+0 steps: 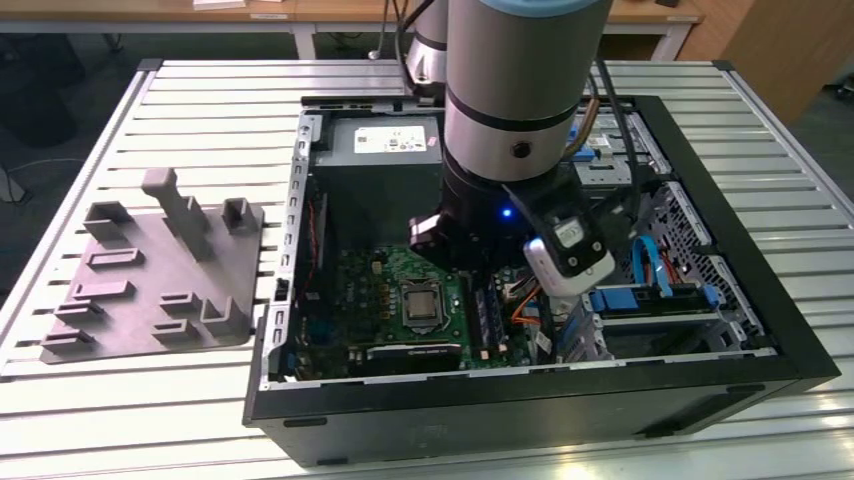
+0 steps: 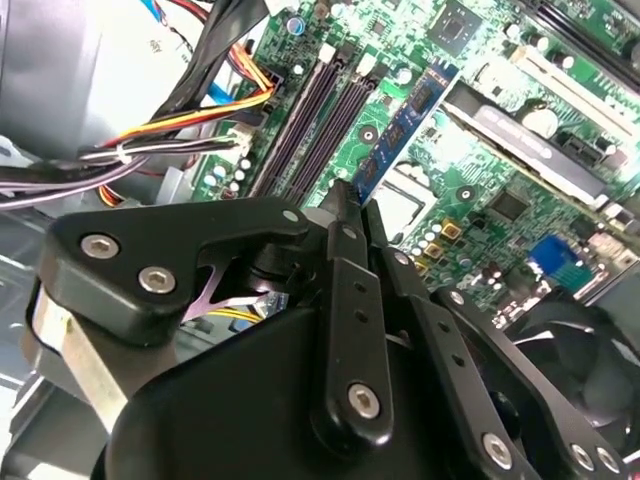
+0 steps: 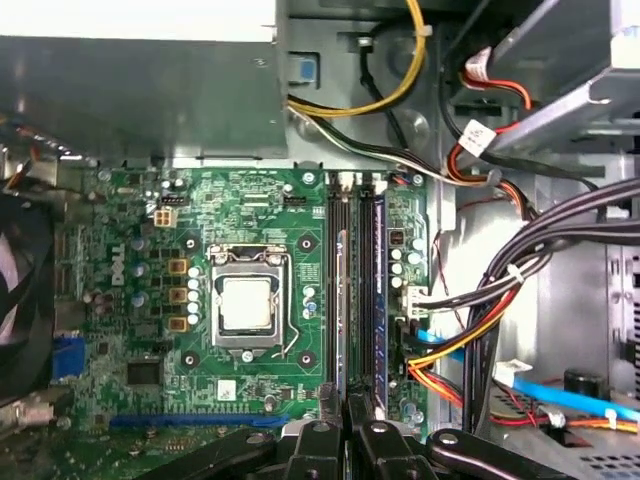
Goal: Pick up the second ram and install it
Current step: 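Insert the second ram into the second slot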
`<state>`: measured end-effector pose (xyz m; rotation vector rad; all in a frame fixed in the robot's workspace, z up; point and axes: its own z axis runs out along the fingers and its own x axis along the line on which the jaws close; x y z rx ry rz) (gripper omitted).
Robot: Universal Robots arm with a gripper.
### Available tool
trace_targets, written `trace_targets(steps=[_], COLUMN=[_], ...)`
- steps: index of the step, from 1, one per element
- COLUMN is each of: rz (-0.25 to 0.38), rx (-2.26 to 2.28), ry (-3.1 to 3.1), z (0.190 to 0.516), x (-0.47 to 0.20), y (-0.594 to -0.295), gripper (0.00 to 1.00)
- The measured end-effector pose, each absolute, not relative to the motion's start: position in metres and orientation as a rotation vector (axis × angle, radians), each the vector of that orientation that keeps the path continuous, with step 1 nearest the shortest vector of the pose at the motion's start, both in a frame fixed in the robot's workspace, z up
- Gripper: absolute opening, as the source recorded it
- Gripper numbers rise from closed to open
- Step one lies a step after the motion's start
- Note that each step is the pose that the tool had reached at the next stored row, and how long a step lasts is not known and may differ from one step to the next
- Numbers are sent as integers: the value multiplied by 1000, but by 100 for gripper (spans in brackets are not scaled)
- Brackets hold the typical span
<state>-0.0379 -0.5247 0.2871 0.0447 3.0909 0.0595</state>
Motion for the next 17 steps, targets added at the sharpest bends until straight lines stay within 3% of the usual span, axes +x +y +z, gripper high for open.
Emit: trace_targets(steps=[17], rz=[54], rx=[269], ry=[3077], z=[287], x=[-38], y=[-525], gripper=[14])
